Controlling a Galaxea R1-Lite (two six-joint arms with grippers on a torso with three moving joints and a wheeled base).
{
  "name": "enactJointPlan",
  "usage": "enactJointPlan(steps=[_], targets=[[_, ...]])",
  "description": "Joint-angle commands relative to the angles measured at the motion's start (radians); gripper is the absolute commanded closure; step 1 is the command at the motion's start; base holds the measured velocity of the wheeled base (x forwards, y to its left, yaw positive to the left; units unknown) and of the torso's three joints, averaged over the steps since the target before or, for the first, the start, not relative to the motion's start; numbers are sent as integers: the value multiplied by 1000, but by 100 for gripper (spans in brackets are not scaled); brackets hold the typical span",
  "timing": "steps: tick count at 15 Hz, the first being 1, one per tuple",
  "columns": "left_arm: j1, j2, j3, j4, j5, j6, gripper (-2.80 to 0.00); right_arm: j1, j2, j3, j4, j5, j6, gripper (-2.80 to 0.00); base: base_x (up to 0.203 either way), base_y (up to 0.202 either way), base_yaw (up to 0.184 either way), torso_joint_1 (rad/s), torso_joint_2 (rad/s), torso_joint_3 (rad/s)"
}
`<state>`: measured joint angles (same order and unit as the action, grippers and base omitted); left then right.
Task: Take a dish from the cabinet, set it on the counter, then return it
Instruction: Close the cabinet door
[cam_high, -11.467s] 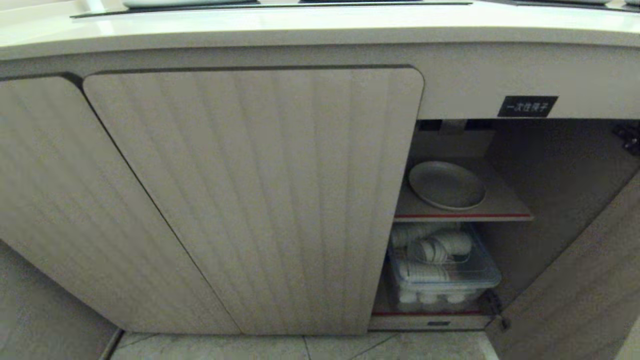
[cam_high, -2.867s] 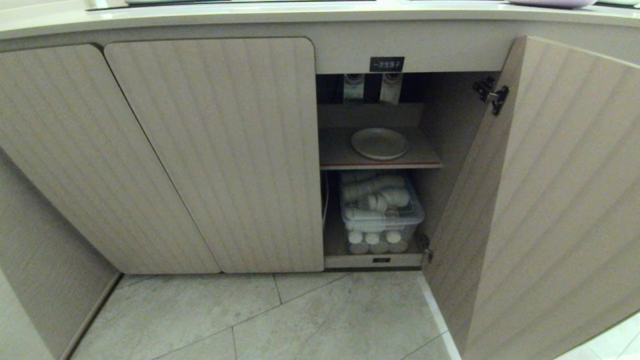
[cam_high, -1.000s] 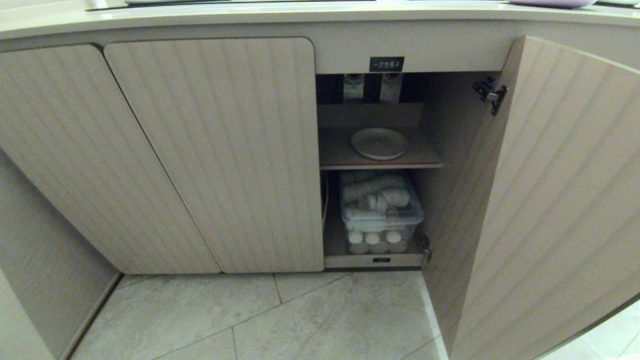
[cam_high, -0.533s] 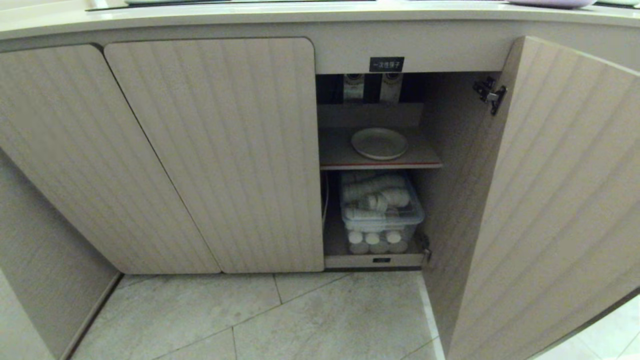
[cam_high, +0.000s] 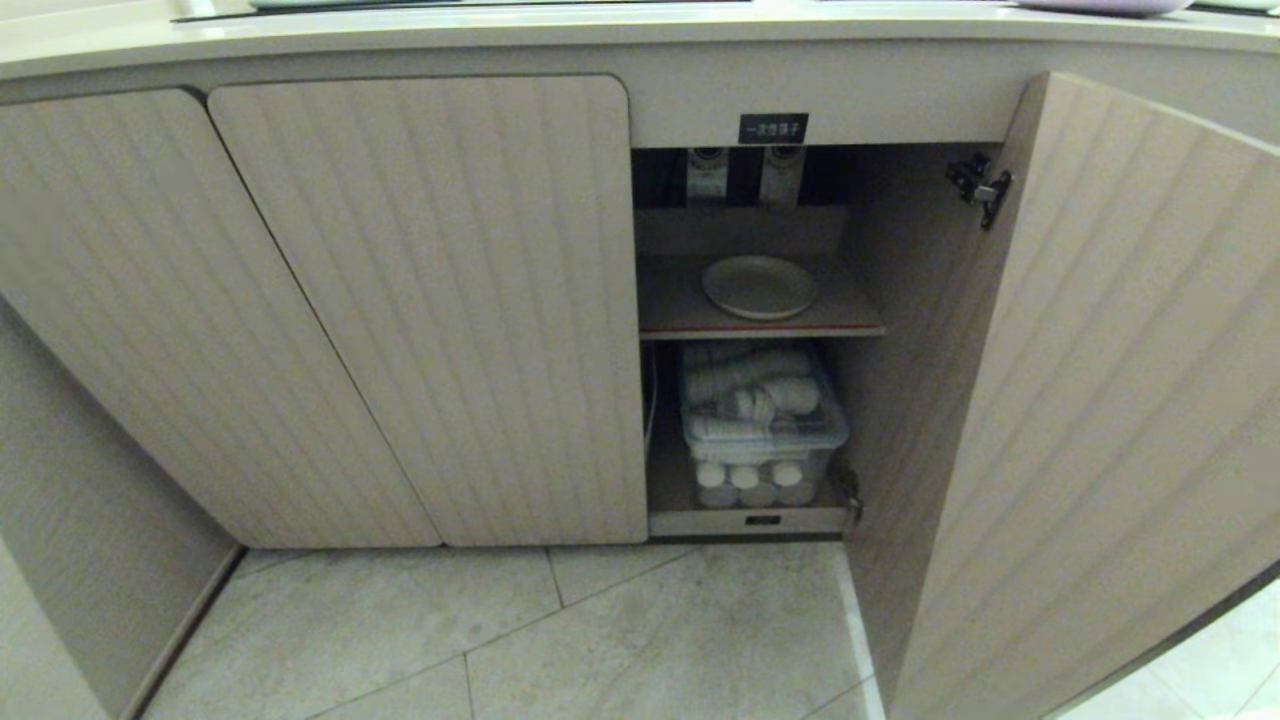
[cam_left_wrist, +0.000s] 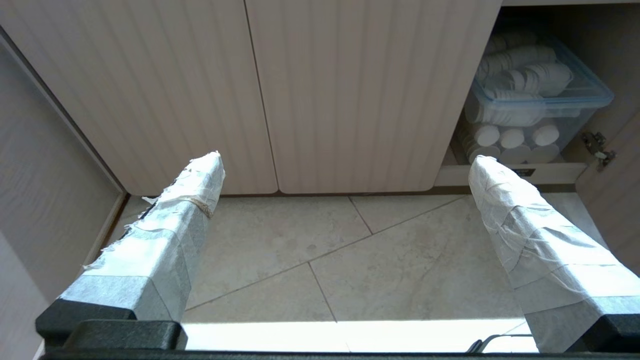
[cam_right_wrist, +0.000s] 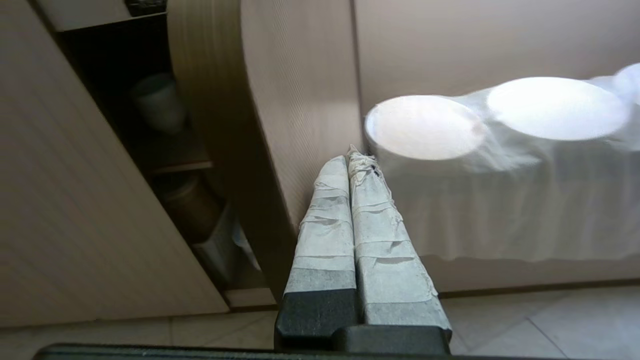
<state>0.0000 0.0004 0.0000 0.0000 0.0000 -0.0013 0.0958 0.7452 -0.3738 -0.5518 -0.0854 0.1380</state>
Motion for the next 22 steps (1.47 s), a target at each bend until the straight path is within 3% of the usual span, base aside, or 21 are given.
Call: enactJointPlan(steps=[1,7,11,22], targets=[[0,0,0,0,0,0,-280,25,31,3,-12,-1,4,0,0,0,0,0,0,0],[0,0,0,0,0,0,-280,84,40,20,-40,1,70,0,0,0,0,0,0,0],[0,0,0,0,0,0,-280,125,63,22,-83,1,166,0,0,0,0,0,0,0],[0,0,0,0,0,0,-280,166,146,25,-177,3,248,0,0,0,0,0,0,0]])
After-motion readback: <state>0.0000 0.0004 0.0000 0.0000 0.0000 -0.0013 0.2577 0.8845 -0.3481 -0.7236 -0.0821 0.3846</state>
